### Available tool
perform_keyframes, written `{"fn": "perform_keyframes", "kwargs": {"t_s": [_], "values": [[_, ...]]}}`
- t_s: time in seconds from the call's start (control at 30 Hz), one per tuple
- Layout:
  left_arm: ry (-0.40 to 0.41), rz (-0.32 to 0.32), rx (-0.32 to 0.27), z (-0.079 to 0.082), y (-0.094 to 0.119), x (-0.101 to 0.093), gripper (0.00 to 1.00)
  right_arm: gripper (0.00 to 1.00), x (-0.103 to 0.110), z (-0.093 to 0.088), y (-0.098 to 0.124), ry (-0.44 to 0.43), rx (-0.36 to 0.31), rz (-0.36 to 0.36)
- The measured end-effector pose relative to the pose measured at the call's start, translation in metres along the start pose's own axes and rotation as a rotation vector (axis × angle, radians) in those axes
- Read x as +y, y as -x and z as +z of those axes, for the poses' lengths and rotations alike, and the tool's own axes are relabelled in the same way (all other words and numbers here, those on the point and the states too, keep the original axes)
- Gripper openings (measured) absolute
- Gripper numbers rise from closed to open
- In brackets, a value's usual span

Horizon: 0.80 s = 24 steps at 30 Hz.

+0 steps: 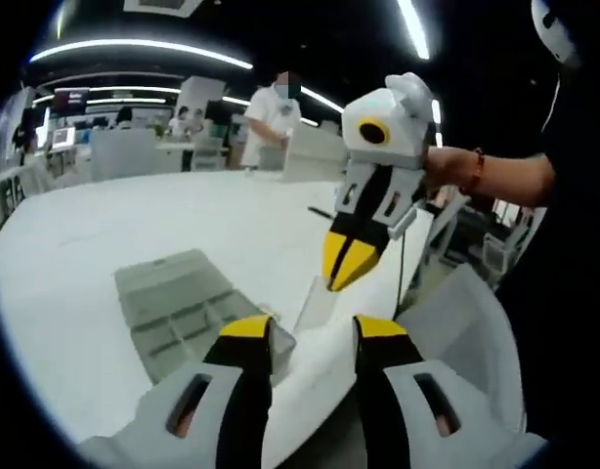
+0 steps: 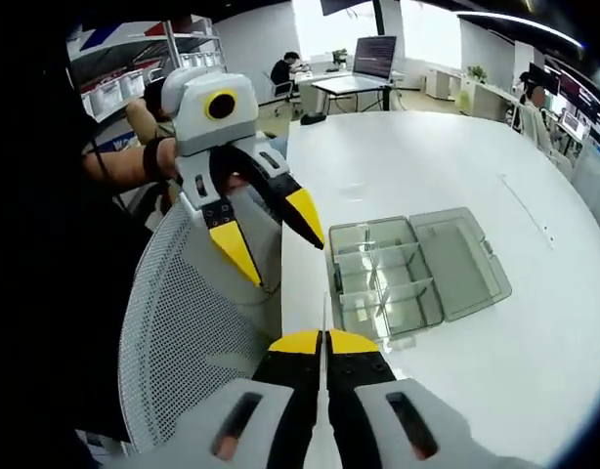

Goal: Insert the divider into the dual guide fixture by aligning both edges with the guide slots and pushing it downward to the bottom, including one-sided entry, uneven engagement, binding, and posture correction.

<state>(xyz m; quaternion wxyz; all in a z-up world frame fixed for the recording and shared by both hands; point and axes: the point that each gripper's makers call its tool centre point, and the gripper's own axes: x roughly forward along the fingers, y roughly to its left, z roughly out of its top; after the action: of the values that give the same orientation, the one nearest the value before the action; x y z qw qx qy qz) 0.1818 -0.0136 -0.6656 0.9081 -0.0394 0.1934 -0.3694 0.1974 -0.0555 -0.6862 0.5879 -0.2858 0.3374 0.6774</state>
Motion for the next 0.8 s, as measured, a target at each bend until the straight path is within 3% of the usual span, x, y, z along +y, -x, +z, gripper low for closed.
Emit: {"fn": "perform_keyframes", "kwargs": {"t_s": [0.13,0.3,0.53,0.8], "values": [[0.005,-0.001,-0.009,0.000,0.000,0.002,0.34,0.00,-0.010,0.002,-0.001,0.000,0.001,-0.038],[-0.022,0.000,-0.005,-0.002,0.001,0.010,0.46,0.00,-0.019,0.003,-0.003,0.005,0.023,-0.065],[-0.024,-0.007,-0.008,0.000,0.000,0.016,0.47,0.00,-0.028,0.007,-0.007,0.016,0.045,-0.069],[-0.042,-0.040,0.031,-0.008,-0.003,0.015,0.54,0.00,-0.039,0.009,-0.009,0.056,0.086,-0.093]]}}
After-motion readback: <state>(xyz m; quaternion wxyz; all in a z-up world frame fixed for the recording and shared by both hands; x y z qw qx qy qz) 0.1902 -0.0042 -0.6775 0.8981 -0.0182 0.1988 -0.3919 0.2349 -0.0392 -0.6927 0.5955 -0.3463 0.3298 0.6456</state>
